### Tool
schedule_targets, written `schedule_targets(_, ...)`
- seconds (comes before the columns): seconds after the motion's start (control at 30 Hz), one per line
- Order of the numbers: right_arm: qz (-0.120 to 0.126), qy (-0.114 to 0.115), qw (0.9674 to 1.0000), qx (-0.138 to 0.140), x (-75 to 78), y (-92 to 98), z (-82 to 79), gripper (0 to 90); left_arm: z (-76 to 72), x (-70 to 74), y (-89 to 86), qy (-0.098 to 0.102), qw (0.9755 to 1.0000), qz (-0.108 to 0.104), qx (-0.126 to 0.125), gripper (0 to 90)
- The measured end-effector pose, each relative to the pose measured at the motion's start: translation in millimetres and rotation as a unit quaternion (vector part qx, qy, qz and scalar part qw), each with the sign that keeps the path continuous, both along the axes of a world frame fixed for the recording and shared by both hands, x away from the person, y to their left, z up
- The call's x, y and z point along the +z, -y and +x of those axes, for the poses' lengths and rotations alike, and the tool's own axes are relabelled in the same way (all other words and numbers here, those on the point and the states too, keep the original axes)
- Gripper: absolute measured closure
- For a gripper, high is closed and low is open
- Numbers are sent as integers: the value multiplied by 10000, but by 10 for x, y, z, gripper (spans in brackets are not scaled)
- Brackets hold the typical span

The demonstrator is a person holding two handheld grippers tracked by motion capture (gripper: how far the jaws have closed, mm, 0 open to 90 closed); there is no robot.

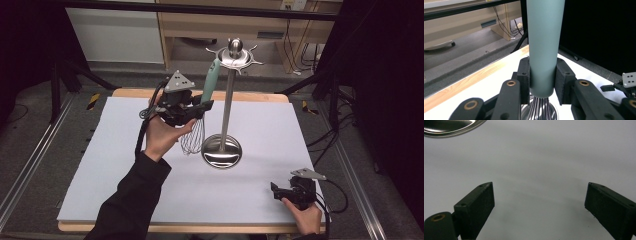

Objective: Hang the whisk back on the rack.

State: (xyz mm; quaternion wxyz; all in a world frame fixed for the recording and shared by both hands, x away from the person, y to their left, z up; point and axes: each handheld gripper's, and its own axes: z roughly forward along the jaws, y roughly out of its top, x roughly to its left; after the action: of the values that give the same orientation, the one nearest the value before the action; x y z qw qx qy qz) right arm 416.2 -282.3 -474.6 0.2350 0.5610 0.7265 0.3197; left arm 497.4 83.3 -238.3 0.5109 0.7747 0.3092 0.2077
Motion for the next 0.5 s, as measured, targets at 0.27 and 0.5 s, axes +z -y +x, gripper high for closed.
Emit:
schedule_targets(0.27, 56, -18, 10000, -17, -2, -10, -2, 94, 36, -51, 43, 53, 10000, -63, 27, 687)
schedule_targets(0.5, 37, -20, 10000, -28, -2, -10, -2, 94, 71, -102, 85, 147, 9998, -131, 56, 687)
